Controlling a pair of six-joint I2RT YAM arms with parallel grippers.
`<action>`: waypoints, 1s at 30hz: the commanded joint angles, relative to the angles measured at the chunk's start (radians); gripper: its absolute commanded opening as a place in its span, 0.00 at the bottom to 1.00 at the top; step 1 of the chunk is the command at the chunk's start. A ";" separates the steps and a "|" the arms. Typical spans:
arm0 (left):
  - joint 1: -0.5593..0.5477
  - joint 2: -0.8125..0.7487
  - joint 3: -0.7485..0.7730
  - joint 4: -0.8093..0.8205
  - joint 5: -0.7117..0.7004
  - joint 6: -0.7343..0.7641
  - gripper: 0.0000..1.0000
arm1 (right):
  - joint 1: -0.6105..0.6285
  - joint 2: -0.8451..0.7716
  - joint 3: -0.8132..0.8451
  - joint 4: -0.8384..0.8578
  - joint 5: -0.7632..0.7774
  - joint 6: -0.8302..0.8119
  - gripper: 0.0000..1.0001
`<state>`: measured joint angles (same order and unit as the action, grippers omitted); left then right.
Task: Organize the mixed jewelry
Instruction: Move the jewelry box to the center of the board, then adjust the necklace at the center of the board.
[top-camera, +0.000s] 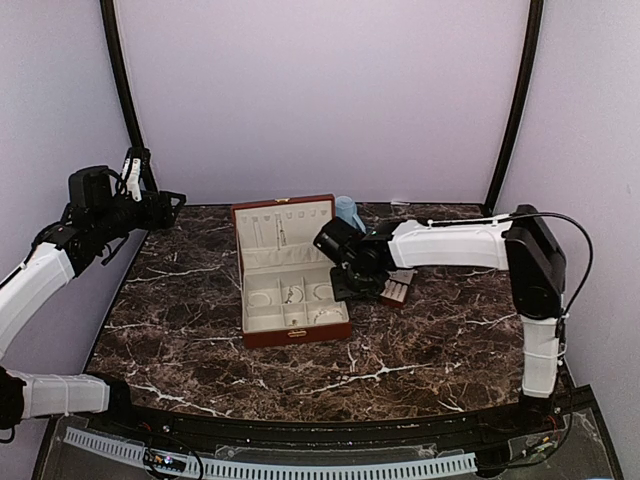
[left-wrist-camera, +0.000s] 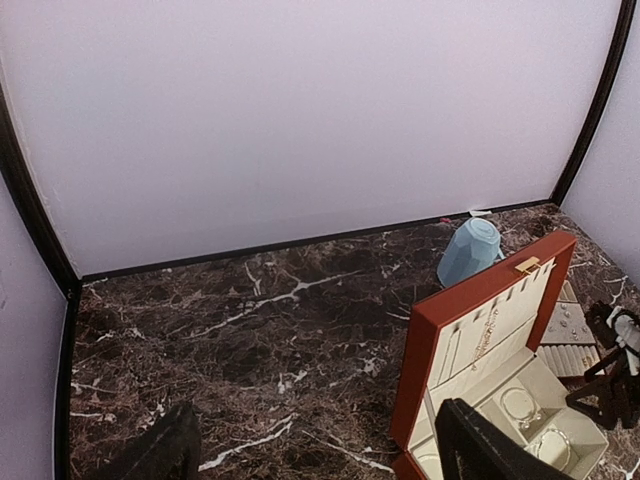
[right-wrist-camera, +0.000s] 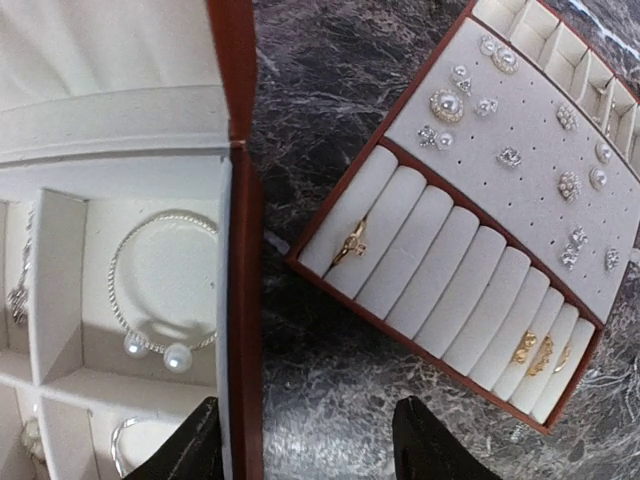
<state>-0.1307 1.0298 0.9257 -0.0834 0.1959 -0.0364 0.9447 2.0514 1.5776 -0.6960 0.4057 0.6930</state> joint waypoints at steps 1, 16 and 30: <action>0.006 -0.024 -0.021 0.024 -0.018 0.022 0.84 | -0.010 -0.185 -0.075 0.077 -0.048 -0.066 0.58; 0.006 -0.032 -0.035 0.040 -0.047 0.030 0.84 | -0.402 -0.477 -0.512 0.112 -0.125 -0.069 0.43; 0.006 -0.014 -0.034 0.038 -0.047 0.030 0.84 | -0.571 -0.398 -0.558 0.177 -0.233 -0.242 0.36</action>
<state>-0.1307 1.0191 0.9016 -0.0750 0.1555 -0.0181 0.3885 1.6154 1.0096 -0.5667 0.2283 0.5152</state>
